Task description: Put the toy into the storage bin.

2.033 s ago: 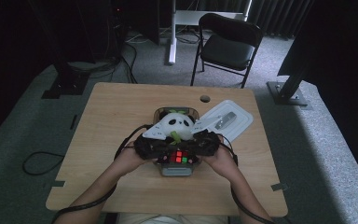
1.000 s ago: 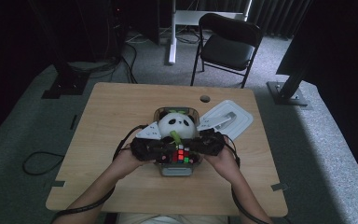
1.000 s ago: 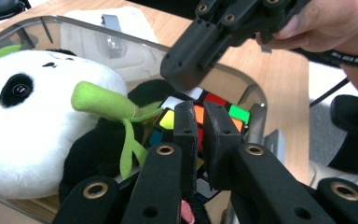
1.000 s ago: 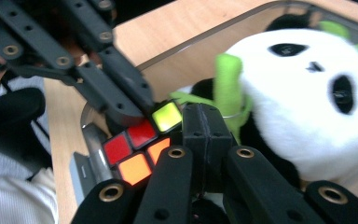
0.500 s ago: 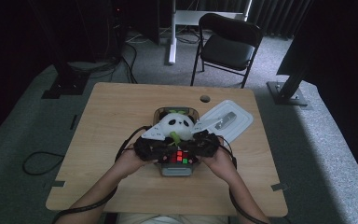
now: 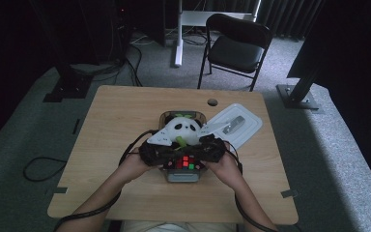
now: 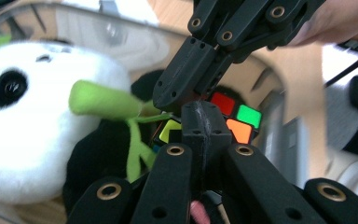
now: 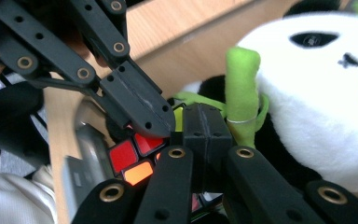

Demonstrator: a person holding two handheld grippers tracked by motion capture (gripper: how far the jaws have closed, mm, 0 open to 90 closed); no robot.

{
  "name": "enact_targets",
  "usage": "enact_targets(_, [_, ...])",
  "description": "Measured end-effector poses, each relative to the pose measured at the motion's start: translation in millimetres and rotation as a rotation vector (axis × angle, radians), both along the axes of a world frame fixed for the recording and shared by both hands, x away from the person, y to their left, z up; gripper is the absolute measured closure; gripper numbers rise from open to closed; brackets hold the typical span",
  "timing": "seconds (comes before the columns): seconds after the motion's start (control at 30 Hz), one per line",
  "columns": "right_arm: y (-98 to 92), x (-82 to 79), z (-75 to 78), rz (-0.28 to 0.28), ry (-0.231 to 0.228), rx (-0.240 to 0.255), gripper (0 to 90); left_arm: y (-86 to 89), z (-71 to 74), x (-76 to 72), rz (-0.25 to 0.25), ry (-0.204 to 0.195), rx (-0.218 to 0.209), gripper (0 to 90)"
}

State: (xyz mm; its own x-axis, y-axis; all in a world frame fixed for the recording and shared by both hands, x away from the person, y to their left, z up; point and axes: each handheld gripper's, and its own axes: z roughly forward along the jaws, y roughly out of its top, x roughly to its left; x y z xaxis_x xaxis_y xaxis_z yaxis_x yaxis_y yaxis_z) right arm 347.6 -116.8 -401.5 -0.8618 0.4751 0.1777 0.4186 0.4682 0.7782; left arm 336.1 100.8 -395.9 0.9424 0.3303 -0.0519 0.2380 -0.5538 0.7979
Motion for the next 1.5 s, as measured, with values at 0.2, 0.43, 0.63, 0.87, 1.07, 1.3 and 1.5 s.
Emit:
enact_targets(0.2, [-8.6, -5.9, 10.1, -0.05, -0.022, 0.01, 73.4, 9.8, 3.9, 6.9, 0.039, 0.049, -0.074, 81.4])
enact_targets(0.43, [-18.3, 0.2, 10.3, -0.113, 0.021, 0.022, 41.7, 15.0, 2.6, 8.5, 0.041, 0.062, -0.083, 60.9])
enact_targets(0.63, [-29.3, 2.3, 9.9, -0.175, 0.029, 0.053, 41.2, 20.2, 5.9, 12.1, 0.072, 0.066, -0.125, 39.4])
enact_targets(0.87, [-47.2, 1.8, 15.4, -0.243, -0.012, 0.099, 30.2, 27.9, 7.0, 14.0, 0.098, 0.033, -0.107, 17.4])
enact_targets(1.07, [-58.4, -2.0, 14.8, -0.345, -0.095, 0.037, 18.6, 38.5, 7.4, 15.3, 0.129, 0.011, -0.118, 9.7])
enact_targets(1.3, [-75.7, 2.5, 7.8, -0.435, -0.091, 0.07, 13.9, 54.2, 6.3, 18.5, 0.204, 0.004, -0.13, 0.4])
enact_targets(1.5, [-90.8, 9.2, -4.9, -0.466, -0.067, 0.07, 19.3, 69.3, -3.5, 22.6, 0.278, -0.058, -0.107, 0.4])
